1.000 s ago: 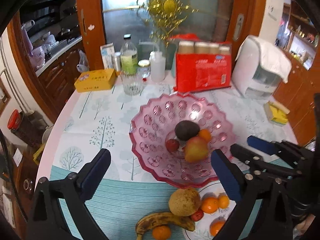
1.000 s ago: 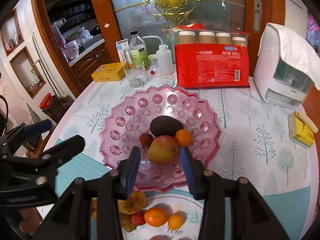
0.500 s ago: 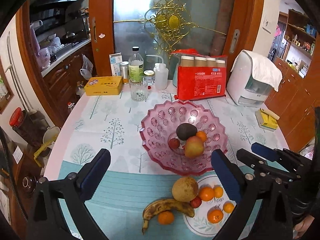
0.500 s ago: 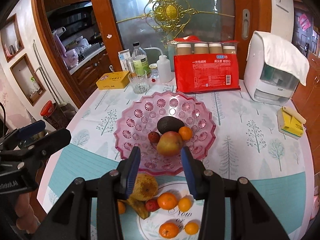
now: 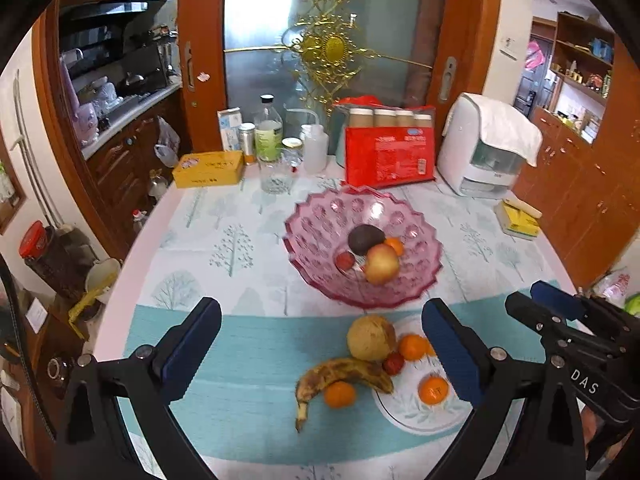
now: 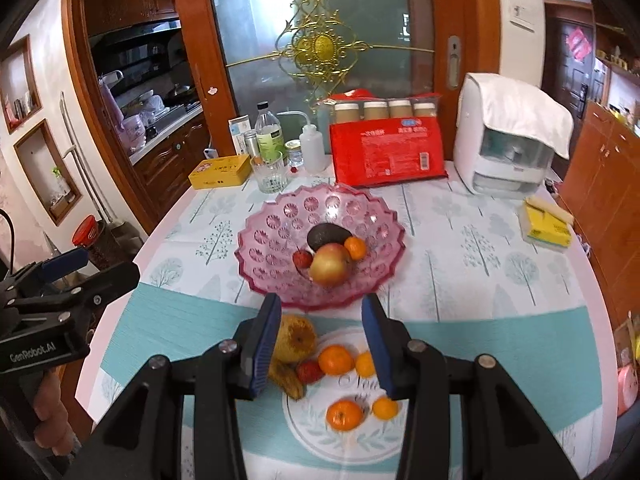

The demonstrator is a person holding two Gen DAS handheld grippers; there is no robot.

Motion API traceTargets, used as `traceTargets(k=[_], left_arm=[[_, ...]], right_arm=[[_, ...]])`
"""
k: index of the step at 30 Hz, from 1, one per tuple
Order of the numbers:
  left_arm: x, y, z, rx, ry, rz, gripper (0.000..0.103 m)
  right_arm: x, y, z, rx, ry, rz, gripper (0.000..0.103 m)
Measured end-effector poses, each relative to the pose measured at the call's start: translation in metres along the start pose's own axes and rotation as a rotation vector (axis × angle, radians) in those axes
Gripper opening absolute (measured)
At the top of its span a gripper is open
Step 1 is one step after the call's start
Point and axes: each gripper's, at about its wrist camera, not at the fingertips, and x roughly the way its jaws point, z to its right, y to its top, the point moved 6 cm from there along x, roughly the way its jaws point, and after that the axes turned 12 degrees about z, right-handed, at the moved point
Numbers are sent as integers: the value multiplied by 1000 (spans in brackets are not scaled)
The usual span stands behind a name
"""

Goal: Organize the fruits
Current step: 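Withdraw both tools from the bowl back toward the fruit plate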

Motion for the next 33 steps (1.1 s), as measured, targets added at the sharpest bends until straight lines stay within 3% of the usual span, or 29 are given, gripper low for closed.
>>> traceTargets(k=[8, 15, 22, 33], left_arm=[[-9, -40, 24, 20, -51, -33, 100], [-3, -64, 44, 35, -38, -59, 100], [25, -94, 68, -15, -20, -126, 100], [82, -157, 116, -81, 10, -225, 98]], right_arm=[[-29, -45, 15, 20, -44, -49, 43], [-26, -66, 38, 7, -26, -90, 43], [0, -75, 65, -50, 64, -148, 43], [61, -130, 93, -167, 229, -284, 43]])
